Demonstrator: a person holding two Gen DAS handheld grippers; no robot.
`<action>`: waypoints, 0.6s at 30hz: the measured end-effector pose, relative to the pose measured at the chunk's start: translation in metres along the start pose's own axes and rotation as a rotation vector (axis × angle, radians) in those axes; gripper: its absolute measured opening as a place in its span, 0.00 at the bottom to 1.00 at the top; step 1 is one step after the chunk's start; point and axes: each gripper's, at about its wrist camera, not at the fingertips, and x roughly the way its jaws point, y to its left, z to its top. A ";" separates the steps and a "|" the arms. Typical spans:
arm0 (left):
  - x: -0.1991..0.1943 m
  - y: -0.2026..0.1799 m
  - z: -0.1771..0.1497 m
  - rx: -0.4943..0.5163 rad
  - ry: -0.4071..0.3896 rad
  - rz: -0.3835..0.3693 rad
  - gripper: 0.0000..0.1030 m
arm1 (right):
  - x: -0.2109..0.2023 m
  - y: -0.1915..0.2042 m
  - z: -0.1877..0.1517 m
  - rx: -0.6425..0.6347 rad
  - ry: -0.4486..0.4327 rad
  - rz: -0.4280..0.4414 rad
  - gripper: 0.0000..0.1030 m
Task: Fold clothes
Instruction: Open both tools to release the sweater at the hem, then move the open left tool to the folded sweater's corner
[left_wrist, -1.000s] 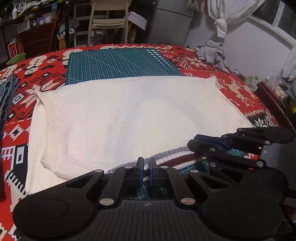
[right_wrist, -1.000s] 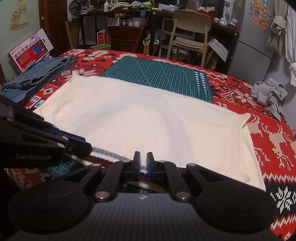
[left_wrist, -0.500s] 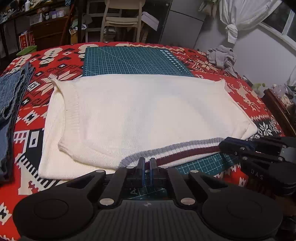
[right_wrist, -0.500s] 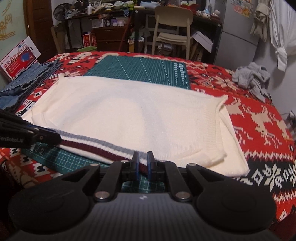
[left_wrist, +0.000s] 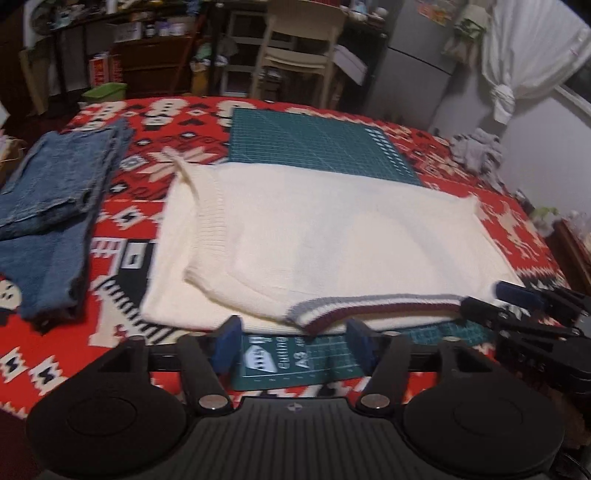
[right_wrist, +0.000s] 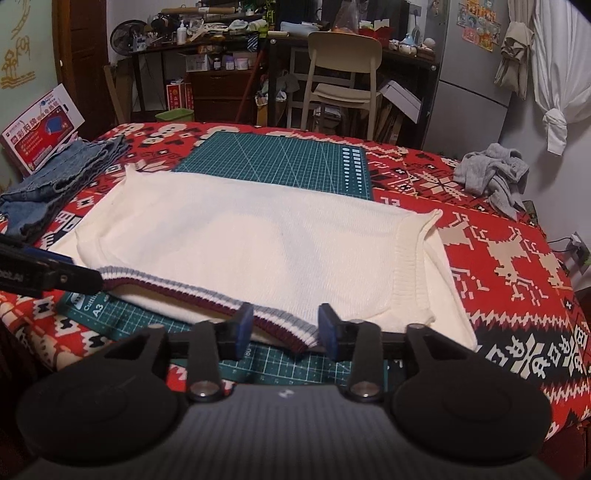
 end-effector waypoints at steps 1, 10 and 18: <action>0.000 0.003 0.000 -0.012 -0.004 0.024 0.73 | -0.001 -0.001 0.000 0.001 -0.008 -0.006 0.65; 0.005 0.020 -0.002 -0.094 0.006 0.172 0.78 | -0.007 -0.008 -0.001 0.015 -0.036 -0.070 0.99; 0.006 0.041 -0.007 -0.185 -0.052 0.138 0.86 | 0.000 -0.018 -0.006 0.087 -0.012 -0.072 0.99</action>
